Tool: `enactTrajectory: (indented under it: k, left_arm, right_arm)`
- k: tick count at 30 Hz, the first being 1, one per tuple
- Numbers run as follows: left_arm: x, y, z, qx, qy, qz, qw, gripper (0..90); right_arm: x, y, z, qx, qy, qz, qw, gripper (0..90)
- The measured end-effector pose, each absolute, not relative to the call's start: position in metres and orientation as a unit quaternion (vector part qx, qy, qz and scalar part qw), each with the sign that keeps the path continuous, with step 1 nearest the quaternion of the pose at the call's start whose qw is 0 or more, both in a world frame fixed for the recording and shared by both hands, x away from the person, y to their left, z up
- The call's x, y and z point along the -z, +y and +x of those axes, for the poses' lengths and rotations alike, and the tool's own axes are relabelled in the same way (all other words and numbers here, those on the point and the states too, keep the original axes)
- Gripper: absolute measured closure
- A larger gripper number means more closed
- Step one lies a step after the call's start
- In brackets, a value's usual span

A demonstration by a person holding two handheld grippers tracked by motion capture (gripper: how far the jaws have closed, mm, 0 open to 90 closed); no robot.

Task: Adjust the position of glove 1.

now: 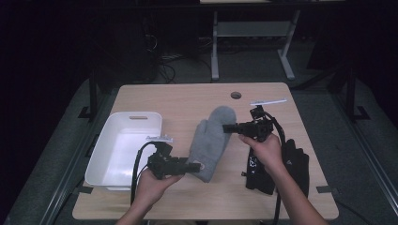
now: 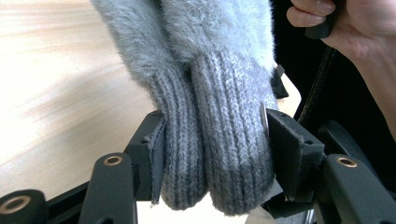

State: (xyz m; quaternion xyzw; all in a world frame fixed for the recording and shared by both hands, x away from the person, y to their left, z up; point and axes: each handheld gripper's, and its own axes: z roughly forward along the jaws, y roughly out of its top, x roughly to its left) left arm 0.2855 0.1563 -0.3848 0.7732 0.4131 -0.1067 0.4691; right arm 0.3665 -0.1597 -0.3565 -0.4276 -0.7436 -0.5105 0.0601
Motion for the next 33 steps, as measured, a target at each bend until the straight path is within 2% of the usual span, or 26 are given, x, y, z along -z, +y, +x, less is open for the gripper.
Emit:
enactTrajectory:
  k: [33]
  left_arm:
    - [0.353, 0.204, 0.285, 0.078, 0.419, 0.755, 0.498, 43.1]
  right_arm:
    - [0.317, -0.112, 0.383, 0.541, -0.736, -0.399, 0.084, 77.6]
